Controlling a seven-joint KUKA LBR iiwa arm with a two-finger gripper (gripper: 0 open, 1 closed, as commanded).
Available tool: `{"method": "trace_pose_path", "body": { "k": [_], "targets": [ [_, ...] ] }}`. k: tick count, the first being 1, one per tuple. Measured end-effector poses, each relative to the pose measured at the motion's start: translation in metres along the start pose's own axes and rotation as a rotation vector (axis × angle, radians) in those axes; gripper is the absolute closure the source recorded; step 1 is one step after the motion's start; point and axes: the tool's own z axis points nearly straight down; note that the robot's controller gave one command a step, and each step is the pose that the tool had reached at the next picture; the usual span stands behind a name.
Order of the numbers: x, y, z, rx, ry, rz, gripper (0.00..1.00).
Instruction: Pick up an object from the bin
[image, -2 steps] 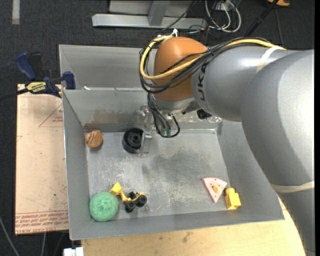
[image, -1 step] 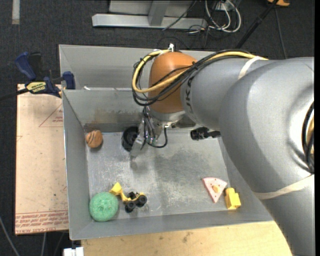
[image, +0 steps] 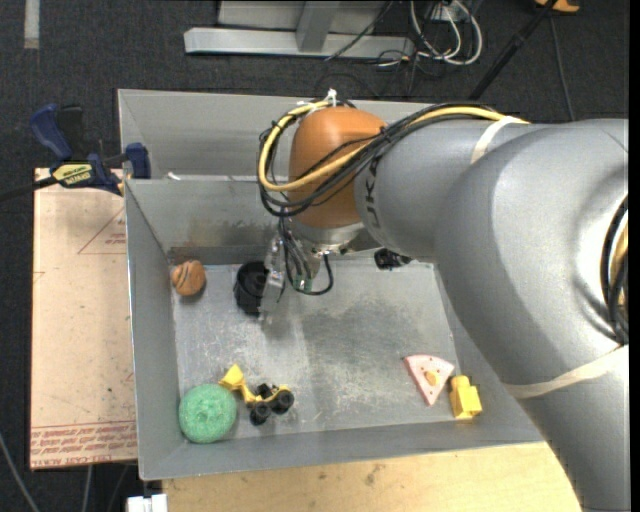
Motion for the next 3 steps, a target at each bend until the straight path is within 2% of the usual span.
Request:
{"method": "trace_pose_path", "body": {
  "k": [3],
  "targets": [
    [-0.001,0.001,-0.011,0.001,0.003,0.001,1.0]
  ]
}}
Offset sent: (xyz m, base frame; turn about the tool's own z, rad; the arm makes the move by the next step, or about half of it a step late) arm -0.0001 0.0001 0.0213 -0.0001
